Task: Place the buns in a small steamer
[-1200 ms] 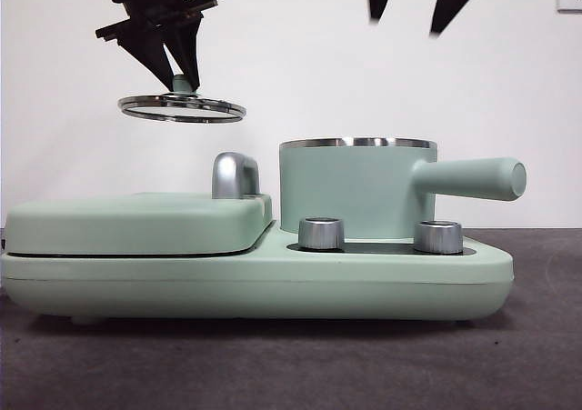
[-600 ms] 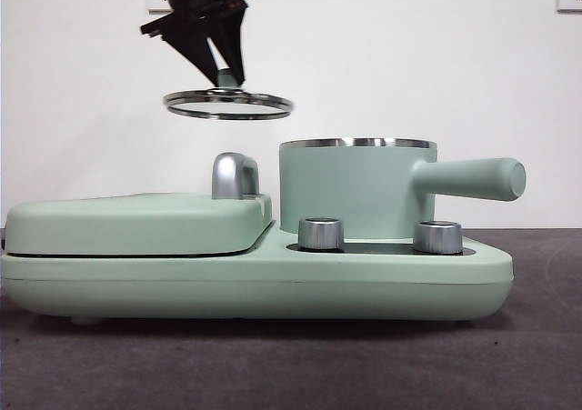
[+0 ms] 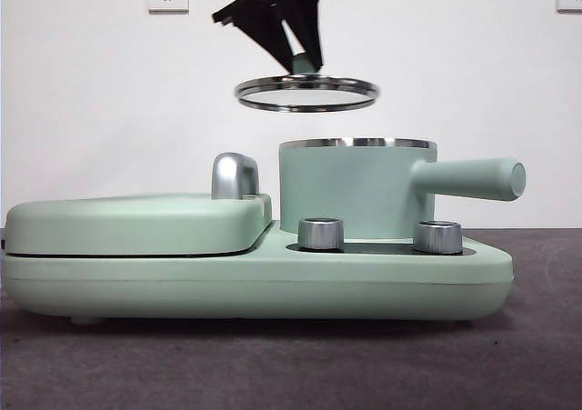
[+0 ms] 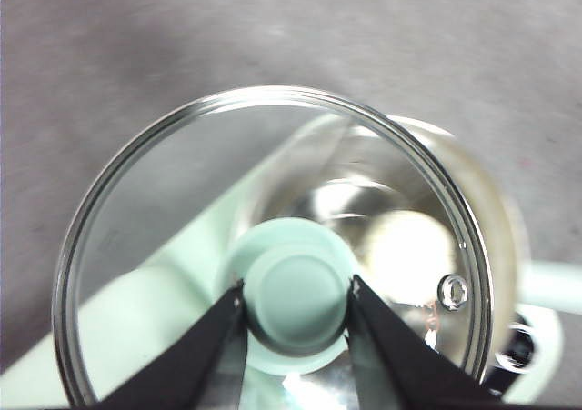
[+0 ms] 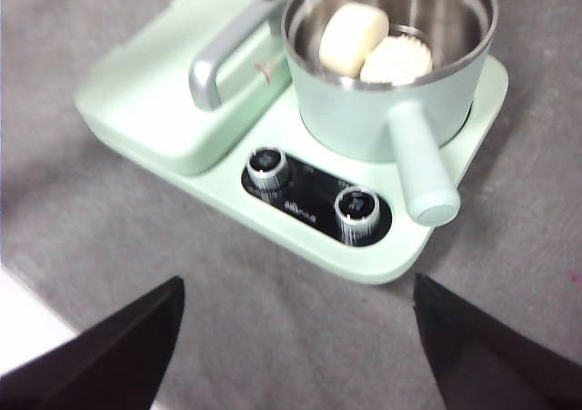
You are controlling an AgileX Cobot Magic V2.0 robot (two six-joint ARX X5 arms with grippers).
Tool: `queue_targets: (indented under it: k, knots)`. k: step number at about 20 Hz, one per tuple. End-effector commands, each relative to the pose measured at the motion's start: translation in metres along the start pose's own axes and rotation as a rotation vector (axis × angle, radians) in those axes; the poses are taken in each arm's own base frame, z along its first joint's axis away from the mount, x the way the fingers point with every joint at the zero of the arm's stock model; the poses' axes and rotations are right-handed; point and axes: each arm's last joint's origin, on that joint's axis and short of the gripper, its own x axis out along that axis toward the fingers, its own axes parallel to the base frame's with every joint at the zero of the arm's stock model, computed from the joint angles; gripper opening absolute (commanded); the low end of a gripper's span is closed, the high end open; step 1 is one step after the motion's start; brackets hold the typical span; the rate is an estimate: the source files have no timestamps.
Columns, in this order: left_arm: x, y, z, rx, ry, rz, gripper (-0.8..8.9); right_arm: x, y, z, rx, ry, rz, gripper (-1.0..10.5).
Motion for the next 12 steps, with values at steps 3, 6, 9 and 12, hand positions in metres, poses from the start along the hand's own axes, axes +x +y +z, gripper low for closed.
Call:
queue_targets:
  k: [3,6,9,12]
  knots:
    - [-0.012,-0.029,0.008,0.064,-0.065,-0.035,0.51,-0.021,-0.007,-0.003,0.033,-0.111,0.042,4.0]
    - [-0.011,-0.043,0.008,0.089,-0.063,-0.055,0.51,-0.030,-0.011,-0.005,0.031,-0.157,0.043,4.0]
    - [-0.008,-0.052,0.008,0.106,-0.057,-0.069,0.37,-0.032,-0.012,-0.007,0.032,-0.159,0.044,4.0]
    - [-0.007,-0.053,0.008,0.108,-0.055,-0.071,0.11,-0.032,-0.013,-0.007,0.031,-0.156,0.043,4.0]
